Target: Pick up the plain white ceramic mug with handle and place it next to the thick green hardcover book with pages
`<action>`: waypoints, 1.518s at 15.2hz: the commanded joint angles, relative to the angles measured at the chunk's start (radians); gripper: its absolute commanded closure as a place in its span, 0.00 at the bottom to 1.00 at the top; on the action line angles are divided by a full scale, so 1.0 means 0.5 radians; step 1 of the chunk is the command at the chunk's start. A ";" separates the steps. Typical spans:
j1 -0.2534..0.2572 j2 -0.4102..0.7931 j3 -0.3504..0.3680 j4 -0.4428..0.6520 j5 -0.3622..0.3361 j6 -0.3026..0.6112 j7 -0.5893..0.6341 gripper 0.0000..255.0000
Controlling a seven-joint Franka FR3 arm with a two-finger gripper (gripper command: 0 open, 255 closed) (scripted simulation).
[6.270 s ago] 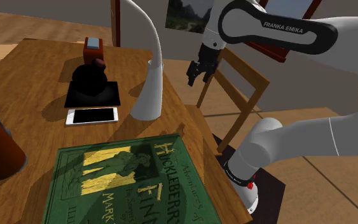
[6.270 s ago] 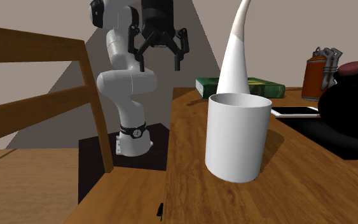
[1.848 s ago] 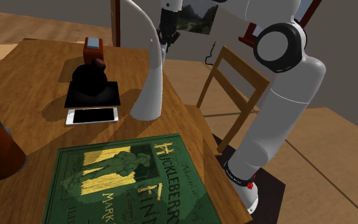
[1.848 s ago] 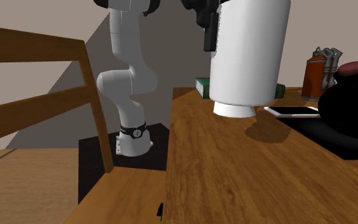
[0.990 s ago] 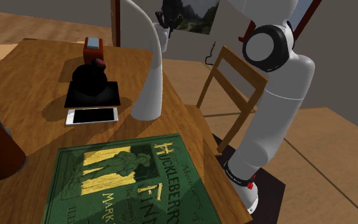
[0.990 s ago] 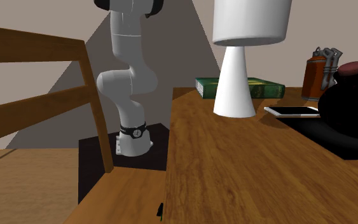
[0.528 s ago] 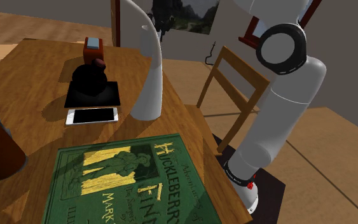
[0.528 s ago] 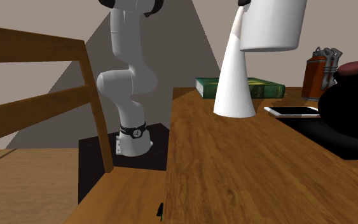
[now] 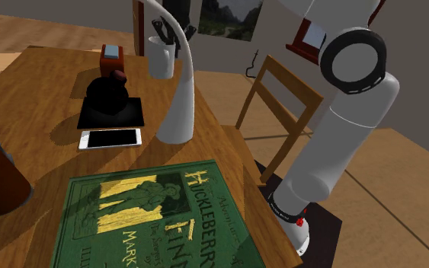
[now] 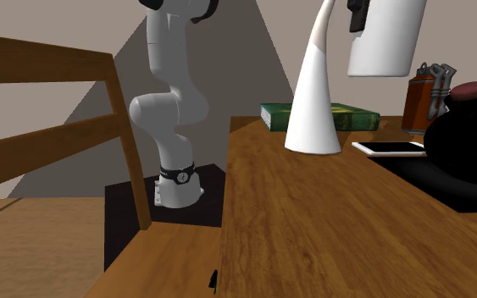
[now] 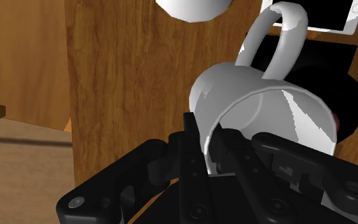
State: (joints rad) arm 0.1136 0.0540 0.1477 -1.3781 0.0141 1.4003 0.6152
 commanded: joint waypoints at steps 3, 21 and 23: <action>0.104 -0.008 0.092 -0.039 0.004 0.034 0.195 1.00; 0.667 0.465 0.466 0.431 -0.168 0.028 1.080 1.00; 0.758 0.576 0.491 0.571 -0.215 -0.006 1.173 1.00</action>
State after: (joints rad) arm 0.4687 0.3145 0.3862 -1.1270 -0.0814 1.4052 1.1753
